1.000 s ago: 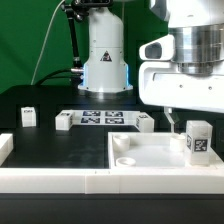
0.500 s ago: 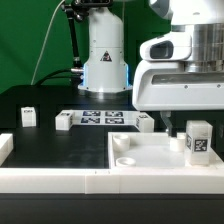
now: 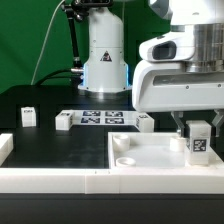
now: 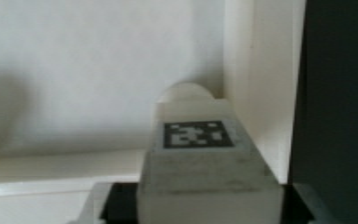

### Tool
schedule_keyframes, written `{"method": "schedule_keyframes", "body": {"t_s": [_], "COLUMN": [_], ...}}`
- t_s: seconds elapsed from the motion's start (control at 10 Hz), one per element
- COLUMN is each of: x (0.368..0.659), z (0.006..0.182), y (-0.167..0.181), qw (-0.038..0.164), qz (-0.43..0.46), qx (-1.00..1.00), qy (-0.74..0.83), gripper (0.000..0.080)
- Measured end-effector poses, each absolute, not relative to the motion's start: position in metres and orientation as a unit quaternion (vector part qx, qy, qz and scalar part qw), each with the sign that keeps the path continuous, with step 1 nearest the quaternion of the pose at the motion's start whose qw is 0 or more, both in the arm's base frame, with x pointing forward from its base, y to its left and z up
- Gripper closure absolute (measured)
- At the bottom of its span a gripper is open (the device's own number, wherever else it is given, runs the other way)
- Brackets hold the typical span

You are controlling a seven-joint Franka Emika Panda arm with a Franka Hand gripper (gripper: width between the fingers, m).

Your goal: Assemble one leg

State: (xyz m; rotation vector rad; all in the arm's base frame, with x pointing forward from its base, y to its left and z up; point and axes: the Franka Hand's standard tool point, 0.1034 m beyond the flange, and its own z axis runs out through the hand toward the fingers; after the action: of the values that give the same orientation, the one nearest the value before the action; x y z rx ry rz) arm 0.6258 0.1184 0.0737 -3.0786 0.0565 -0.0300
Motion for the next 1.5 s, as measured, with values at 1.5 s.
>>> {"method": "schedule_keyframes", "body": {"t_s": [1.5], "x": [0.6249], "z": [0.0719], "y": [0.1177], "qw": [0.049], "qz": [0.020], "qx": [-0.765], "qy": [0.641], "gripper": [0.0509]}}
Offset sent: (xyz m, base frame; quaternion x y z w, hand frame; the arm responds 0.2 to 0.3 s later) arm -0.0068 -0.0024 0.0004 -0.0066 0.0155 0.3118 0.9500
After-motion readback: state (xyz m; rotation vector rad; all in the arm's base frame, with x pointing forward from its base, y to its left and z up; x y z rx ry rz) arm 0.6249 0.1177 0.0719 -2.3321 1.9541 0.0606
